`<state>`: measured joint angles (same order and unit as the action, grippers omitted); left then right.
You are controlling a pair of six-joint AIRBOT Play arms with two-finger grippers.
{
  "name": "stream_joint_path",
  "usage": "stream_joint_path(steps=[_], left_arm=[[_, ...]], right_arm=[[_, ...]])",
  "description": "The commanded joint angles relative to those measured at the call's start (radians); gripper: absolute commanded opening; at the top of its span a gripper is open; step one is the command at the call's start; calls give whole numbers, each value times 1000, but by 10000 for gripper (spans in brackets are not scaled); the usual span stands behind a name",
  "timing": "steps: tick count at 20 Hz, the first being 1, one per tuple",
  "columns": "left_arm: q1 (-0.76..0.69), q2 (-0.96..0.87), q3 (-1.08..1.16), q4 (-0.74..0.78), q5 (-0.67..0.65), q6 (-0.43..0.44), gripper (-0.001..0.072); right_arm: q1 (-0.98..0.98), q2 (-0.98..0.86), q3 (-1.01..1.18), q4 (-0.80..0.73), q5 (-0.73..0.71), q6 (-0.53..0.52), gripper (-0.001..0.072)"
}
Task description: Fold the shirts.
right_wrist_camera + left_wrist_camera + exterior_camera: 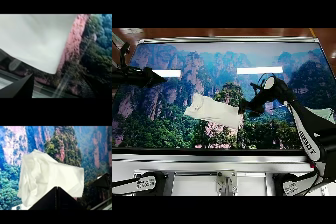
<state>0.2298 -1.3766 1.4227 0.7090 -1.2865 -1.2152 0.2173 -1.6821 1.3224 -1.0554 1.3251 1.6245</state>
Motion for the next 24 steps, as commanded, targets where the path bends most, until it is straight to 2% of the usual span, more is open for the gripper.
stream_joint_path(steps=[1, 6, 9, 10, 11, 12, 14, 16, 19, 24], left_arm=[[-1, 0, 0, 22, -10, -1, 39], [-5, 1, 0, 21, -10, -2, 40], [-18, 0, 0, 21, -9, -12, 40], [-23, 1, 0, 21, -9, -12, 40], [-25, 1, 0, 21, -9, -13, 40], [-28, 1, 0, 17, -9, -13, 40], [-31, 1, 0, 17, -9, -20, 40], [-33, 1, 0, 17, -9, -21, 40], [-37, 1, 0, 17, -11, -20, 40], [-37, 5, 0, 17, -87, -19, 40]], right_arm=[[-23, 2, -150, 34, -135, 43, 703], [-14, -79, -165, 344, -264, -93, 702], [8, -127, -165, 441, -286, -116, 682], [16, -130, -165, 464, -291, -143, 492], [16, -125, -163, 479, -290, -178, 219], [9, -111, -159, 487, -290, -215, 55], [-26, -51, -130, 478, -285, -297, 55], [-95, 39, -86, 458, -283, -305, 54], [-261, 191, -2, 412, -214, -234, 54], [-586, 408, 68, 281, -110, -103, 54]])
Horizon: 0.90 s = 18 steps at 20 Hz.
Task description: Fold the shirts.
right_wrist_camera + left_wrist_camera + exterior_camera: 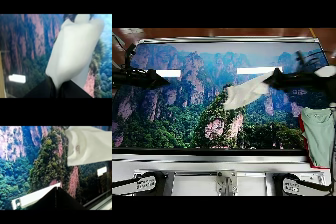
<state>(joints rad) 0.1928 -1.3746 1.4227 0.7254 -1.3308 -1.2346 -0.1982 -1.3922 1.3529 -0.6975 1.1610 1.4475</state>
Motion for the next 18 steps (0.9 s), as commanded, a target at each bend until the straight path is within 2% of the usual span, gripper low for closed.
stream_joint_path(steps=[1, 4, 8, 14, 16, 18], left_arm=[[0, 6, 0, 0, -58, 0, 40], [0, 16, 0, 1, -92, 5, 40], [0, 46, 0, 0, -135, 4, 40], [0, 109, 0, 0, -148, 3, 40], [0, 119, 0, 0, -148, 1, 40], [-2, 126, 0, -1, -148, -1, 40]], right_arm=[[-246, 154, 37, -91, 60, 89, 54], [-452, 217, 37, -95, 84, 80, 54], [-662, 232, 37, -165, 132, 3, 53], [-779, 232, 37, -237, 100, -38, 54], [-798, 232, 37, -313, 128, -7, 54], [-799, 232, 35, -478, 224, 23, 54]])
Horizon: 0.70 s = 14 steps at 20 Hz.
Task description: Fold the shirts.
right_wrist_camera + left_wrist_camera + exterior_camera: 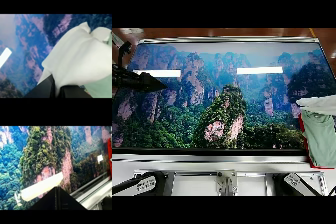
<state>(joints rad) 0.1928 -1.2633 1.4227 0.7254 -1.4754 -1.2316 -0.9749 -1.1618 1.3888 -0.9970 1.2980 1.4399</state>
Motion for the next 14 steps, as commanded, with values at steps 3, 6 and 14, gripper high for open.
stream_joint_path(steps=[3, 6, 14], left_arm=[[-2, 21, 0, -15, -3, -4, 40], [-2, 21, 0, -15, -3, -4, 40], [-2, 21, 0, -61, -3, -12, 40]], right_arm=[[-42, 3, -34, -435, 251, 33, 54], [-116, 43, -145, -518, 283, 34, 53], [-179, 122, -610, -510, 60, 113, 83]])
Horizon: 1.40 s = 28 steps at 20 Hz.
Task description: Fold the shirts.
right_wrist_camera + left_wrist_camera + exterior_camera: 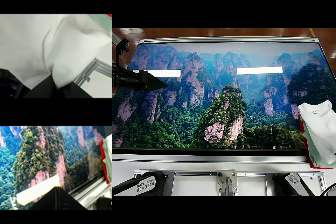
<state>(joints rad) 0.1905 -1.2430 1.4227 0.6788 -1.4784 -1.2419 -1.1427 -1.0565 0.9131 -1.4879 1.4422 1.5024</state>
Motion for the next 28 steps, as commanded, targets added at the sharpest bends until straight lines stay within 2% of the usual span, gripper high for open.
stream_joint_path(steps=[1, 2, 3, 4, 6, 7, 9, 10, 12, 13, 15, 16, 17, 18, 22, 26, 28], left_arm=[[0, 0, 0, -14, 0, -3, 40], [0, 0, 0, -14, 1, -10, 40], [0, 0, 0, -14, 4, -17, 40], [0, 0, 0, -14, 6, -19, 40], [0, -2, 0, -13, 36, -19, 40], [0, -3, 0, -13, 61, -19, 40], [-13, -4, 0, 47, 120, -20, 37], [-46, -5, 5, 164, 151, -57, 36], [-181, -17, 29, 503, 183, -225, 37], [-261, -31, 42, 644, 177, -293, 37], [-414, -79, 68, 850, 109, -377, 58], [-474, -114, 79, 892, 50, -370, 175], [-518, -146, 84, 910, 2, -368, 522], [-552, -177, 84, 923, -27, -368, 702], [-592, -217, 84, 926, -21, -368, 702], [-581, -216, 84, 926, -11, -368, 702], [-582, -216, 84, 925, 36, -368, 703]], right_arm=[[-11, 16, -157, -21, -97, 60, 118], [-11, 16, -165, -24, -90, 50, 426], [-11, 18, -155, -42, -88, 2, 667], [-11, 18, -125, -68, -76, -8, 677], [-11, 18, -18, -73, -45, 42, 676], [-11, 18, 53, -34, -46, 51, 676], [-5, 18, 225, 181, -109, 14, 674], [16, 18, 293, 298, -151, -26, 674], [132, 23, 387, 436, -167, -84, 674], [233, 35, 399, 440, -144, -117, 674], [474, 46, 398, 316, -61, -129, 677], [592, 45, 388, 234, -37, -106, 681], [710, 44, 364, 161, -35, -68, 683], [799, 40, 335, 121, -40, -28, 683], [988, -38, 242, 101, -18, 72, 682], [1078, -92, 240, 102, -10, 75, 682], [1092, -92, 240, 108, -9, 75, 682]])
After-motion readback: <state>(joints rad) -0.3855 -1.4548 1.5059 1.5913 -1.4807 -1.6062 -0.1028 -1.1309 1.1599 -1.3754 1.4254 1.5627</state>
